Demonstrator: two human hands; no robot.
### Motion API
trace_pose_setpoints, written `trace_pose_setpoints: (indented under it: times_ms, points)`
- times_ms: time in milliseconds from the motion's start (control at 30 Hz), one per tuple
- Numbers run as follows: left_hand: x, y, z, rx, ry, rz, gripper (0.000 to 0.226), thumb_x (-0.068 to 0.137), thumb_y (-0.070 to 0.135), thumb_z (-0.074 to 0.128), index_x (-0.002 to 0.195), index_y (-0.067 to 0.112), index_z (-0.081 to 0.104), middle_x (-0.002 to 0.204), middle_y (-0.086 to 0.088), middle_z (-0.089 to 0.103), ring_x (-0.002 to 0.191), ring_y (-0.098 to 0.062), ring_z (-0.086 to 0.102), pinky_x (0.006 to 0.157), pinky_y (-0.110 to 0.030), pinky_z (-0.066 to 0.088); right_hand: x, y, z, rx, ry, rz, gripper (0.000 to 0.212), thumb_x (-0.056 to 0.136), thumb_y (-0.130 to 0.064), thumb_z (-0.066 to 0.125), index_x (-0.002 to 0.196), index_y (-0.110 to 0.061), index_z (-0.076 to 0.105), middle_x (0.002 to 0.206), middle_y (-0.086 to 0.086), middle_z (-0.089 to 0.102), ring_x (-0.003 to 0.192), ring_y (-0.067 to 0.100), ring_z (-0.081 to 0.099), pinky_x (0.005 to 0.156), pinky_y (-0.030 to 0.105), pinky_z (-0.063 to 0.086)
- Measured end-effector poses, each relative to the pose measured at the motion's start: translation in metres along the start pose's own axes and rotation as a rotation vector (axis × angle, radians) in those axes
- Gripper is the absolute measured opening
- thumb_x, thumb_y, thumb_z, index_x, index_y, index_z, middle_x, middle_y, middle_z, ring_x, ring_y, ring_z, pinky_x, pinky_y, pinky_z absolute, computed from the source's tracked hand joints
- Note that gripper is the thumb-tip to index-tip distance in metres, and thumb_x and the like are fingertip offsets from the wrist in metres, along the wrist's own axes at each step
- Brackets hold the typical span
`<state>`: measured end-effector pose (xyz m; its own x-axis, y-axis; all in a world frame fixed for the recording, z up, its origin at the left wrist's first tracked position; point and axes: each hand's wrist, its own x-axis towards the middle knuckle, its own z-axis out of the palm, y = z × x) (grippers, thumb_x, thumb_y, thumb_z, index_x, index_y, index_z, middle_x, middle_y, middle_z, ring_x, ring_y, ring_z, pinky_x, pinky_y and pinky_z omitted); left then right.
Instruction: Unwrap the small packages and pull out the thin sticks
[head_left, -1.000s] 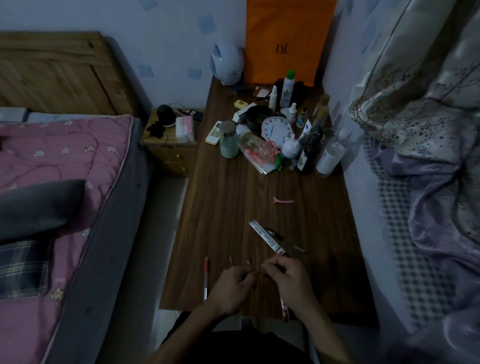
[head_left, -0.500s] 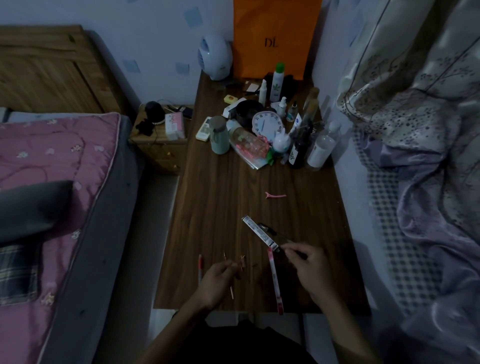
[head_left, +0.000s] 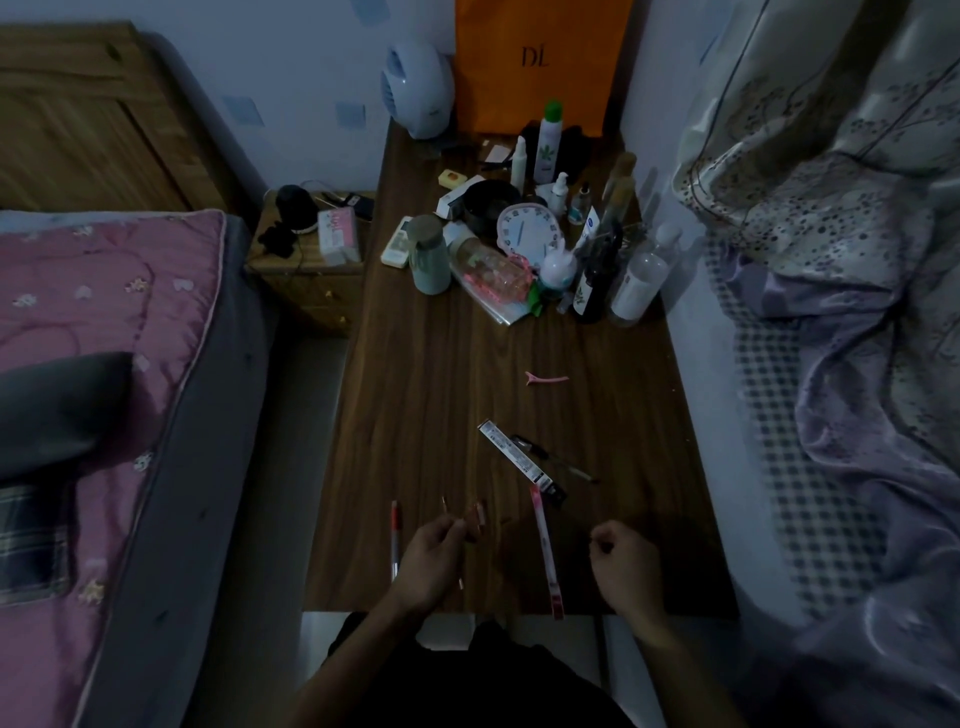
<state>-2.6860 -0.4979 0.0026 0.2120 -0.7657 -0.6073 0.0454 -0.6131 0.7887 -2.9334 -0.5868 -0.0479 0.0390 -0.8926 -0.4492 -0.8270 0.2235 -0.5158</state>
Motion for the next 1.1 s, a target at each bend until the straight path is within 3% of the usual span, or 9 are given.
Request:
trace_pose_setpoints:
  times_ms: [100,267,433,533,700,933,1100]
  points:
    - [0.001,-0.005,-0.003,-0.016,0.013,0.002,0.029,0.101,0.028,0.043,0.081,0.025,0.063,0.050,0.006,0.059,0.041,-0.005,0.052,0.039,-0.022,0.039,0.003,0.010,0.009,-0.125,-0.025,0.016,0.012,0.091,-0.016,0.065,0.099,-0.024,0.068,0.096,-0.004,0.072,0.078,0.005,0.062,0.068,0.023,0.054]
    - [0.000,-0.011,-0.011,-0.086,-0.014,-0.030,0.021,0.101,0.025,0.044,0.093,0.016,0.061,0.063,0.003,0.067,0.051,-0.008,0.061,0.047,-0.021,0.048,0.008,0.010,0.014,-0.223,-0.056,-0.006,0.012,0.091,-0.018,0.065,0.101,-0.024,0.069,0.098,-0.005,0.071,0.088,0.010,0.066,0.074,0.026,0.054]
    - [0.003,-0.021,-0.022,-0.173,0.053,-0.062,0.024,0.098,0.023,0.050,0.082,0.024,0.067,0.068,0.000,0.069,0.059,-0.016,0.067,0.055,-0.027,0.053,0.008,0.011,0.012,-0.225,-0.082,-0.049,0.015,0.089,-0.017,0.067,0.102,-0.023,0.069,0.100,-0.005,0.071,0.091,0.011,0.066,0.080,0.031,0.056]
    - [0.004,-0.026,-0.031,-0.195,0.058,-0.077,0.021,0.096,0.026,0.051,0.085,0.027,0.068,0.075,-0.001,0.071,0.067,-0.019,0.070,0.063,-0.032,0.057,0.008,0.013,0.010,-0.190,-0.090,-0.058,0.020,0.086,-0.014,0.070,0.106,-0.018,0.070,0.102,-0.001,0.073,0.095,0.017,0.068,0.083,0.035,0.057]
    - [0.003,-0.027,-0.036,-0.251,0.088,-0.073,0.023,0.097,0.024,0.051,0.083,0.026,0.069,0.072,-0.001,0.069,0.064,-0.016,0.068,0.059,-0.028,0.055,0.008,0.012,0.005,-0.105,-0.082,-0.032,0.023,0.084,-0.011,0.073,0.106,-0.015,0.070,0.101,0.002,0.073,0.095,0.019,0.068,0.085,0.038,0.057]
    - [-0.002,-0.024,-0.048,-0.393,0.190,-0.113,0.022,0.097,0.020,0.053,0.087,0.013,0.072,0.078,-0.012,0.073,0.073,-0.027,0.073,0.058,-0.030,0.056,-0.013,-0.024,0.003,-0.012,0.099,-0.100,0.019,0.089,-0.012,0.067,0.107,-0.017,0.068,0.101,-0.001,0.070,0.092,0.013,0.066,0.077,0.030,0.057]
    - [-0.008,-0.024,-0.059,-0.364,0.266,-0.073,0.028,0.096,0.024,0.055,0.077,0.015,0.073,0.076,-0.010,0.073,0.068,-0.022,0.071,0.056,-0.026,0.055,-0.029,-0.077,0.023,-0.017,-0.035,-0.255,0.013,0.091,-0.021,0.066,0.099,-0.030,0.064,0.089,-0.017,0.063,0.080,-0.003,0.061,0.067,0.014,0.049]
